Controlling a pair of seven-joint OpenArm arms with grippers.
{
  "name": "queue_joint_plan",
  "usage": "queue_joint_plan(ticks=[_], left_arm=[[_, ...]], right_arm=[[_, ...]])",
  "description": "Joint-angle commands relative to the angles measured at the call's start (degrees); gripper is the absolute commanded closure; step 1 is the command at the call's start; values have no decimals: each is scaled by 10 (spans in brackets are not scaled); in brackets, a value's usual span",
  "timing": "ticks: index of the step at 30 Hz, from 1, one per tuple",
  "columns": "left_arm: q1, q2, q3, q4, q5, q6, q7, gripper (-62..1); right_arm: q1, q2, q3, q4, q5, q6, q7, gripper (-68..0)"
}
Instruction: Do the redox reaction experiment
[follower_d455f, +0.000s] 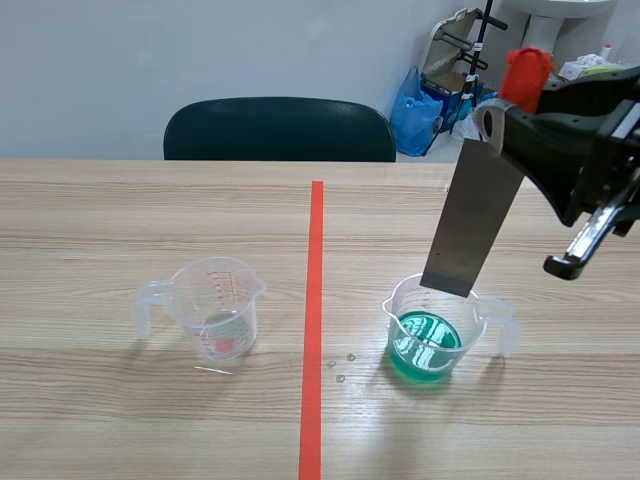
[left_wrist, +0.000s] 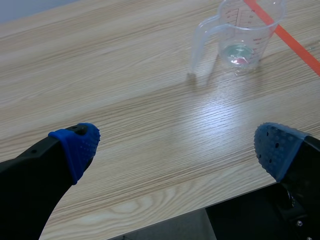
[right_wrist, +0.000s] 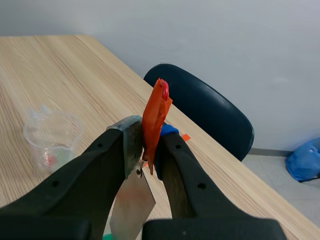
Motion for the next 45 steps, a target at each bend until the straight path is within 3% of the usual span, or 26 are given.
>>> queue_joint_plan(ticks=[1, 45], left_arm=[[1, 3, 2, 10, -5, -2, -10, -623], [1, 3, 2, 10, -5, -4, -10, -623]], right_arm=[[4, 3, 11, 3, 4, -4, 13, -19], [-8, 3, 28, 2, 4, -4, 13, -19]])
